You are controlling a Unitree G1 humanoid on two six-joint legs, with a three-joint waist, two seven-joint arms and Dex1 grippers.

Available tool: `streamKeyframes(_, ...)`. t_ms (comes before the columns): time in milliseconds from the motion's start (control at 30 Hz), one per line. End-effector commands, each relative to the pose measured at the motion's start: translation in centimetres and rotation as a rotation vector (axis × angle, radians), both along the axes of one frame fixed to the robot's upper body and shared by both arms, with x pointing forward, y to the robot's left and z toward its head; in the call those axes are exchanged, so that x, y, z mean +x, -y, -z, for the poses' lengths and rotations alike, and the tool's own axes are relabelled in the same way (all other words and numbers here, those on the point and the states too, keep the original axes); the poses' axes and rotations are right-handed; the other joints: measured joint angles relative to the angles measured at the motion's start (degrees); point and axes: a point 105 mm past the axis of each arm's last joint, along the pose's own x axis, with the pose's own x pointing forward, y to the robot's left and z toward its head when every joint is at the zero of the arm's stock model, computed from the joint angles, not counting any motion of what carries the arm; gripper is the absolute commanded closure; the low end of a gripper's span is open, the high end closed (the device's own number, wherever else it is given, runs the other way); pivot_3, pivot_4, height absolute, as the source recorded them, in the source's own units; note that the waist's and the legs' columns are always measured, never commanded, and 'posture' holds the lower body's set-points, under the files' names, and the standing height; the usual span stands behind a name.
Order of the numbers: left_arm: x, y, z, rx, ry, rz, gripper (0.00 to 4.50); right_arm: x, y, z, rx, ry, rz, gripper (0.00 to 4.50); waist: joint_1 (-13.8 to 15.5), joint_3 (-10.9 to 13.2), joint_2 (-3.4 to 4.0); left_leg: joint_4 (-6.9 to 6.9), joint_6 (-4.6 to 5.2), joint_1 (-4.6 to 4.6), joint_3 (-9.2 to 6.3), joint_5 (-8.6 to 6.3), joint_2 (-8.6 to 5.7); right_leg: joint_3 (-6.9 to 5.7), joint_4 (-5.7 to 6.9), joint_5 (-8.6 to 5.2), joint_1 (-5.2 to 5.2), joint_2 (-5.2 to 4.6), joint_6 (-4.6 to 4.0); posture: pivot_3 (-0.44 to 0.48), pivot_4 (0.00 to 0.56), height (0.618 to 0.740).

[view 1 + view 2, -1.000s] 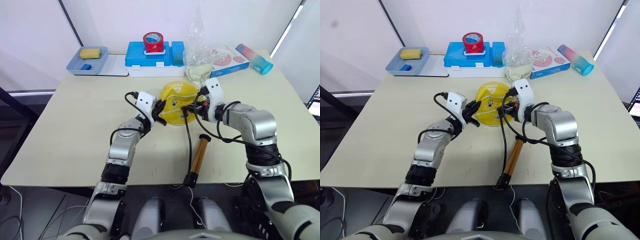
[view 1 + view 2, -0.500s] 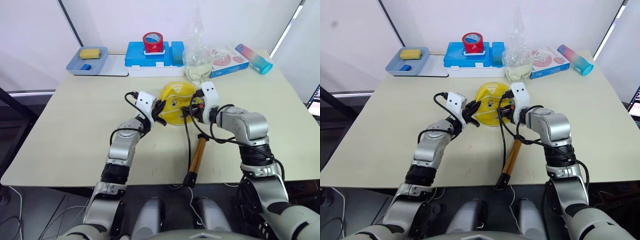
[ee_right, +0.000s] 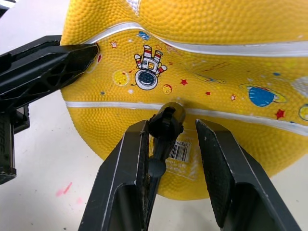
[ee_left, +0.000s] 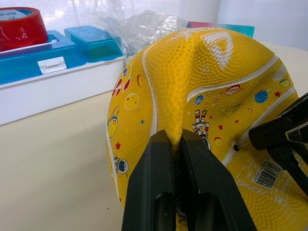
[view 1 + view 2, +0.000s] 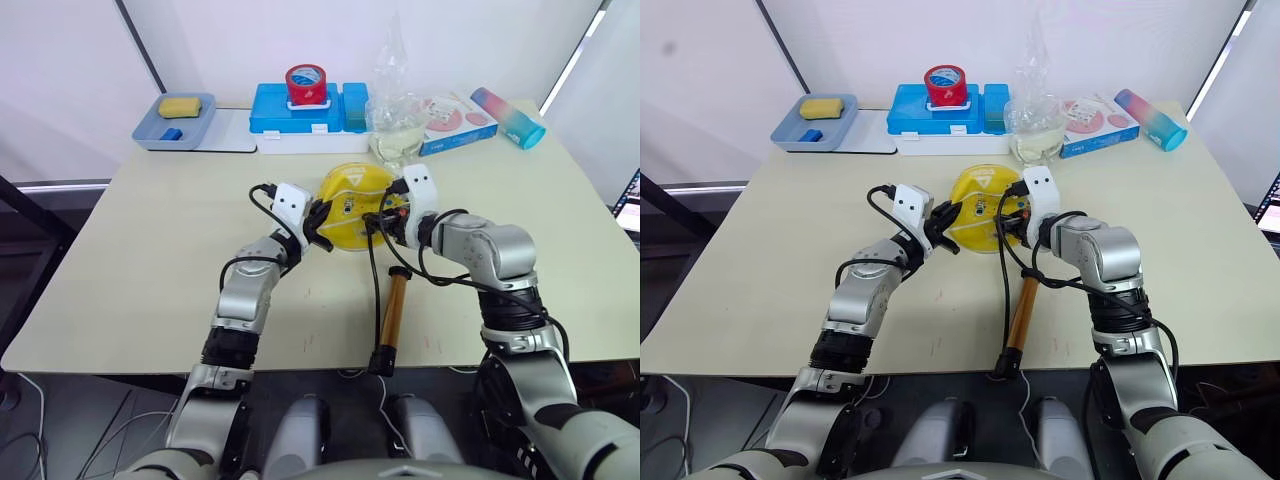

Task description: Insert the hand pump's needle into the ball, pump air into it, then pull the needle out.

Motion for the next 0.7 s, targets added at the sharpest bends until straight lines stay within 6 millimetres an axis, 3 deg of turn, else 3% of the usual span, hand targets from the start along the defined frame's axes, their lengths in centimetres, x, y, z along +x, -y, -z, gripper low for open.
streamKeyframes(33, -0.41, 0.39, 2.37, 0.025, -0.082, 0.013, 4.5, 0.25, -0.56, -1.73, 0.014, 0.062, -0.006, 2.92, 0.01, 0.0, 0.0, 0.0, 0.0, 0.0, 0.0, 0.0, 0.0, 0.0, 0.0, 0.0, 0.0, 0.0, 0.0, 0.0, 0.15, 0.739)
streamKeyframes(600, -0.3, 0.38, 2.38, 0.026, -0.084, 0.009, 4.5, 0.99, -1.0, -1.33, 0.017, 0.054, 0.017, 2.92, 0.0, 0.0, 0.0, 0.0, 0.0, 0.0, 0.0, 0.0, 0.01, 0.0, 0.0, 0.0, 0.0, 0.0, 0.0, 0.0, 0.15, 0.739)
streamKeyframes(700, -0.32, 0.34, 2.45, 0.026, -0.085, 0.009, 4.5, 0.95, -1.03, -1.38, 0.017, 0.054, 0.012, 3.8, 0.0, 0.0, 0.0, 0.0, 0.0, 0.0, 0.0, 0.0, 0.01, 0.0, -0.01, 0.0, 0.0, 0.0, 0.0, 0.0, 0.15, 0.739)
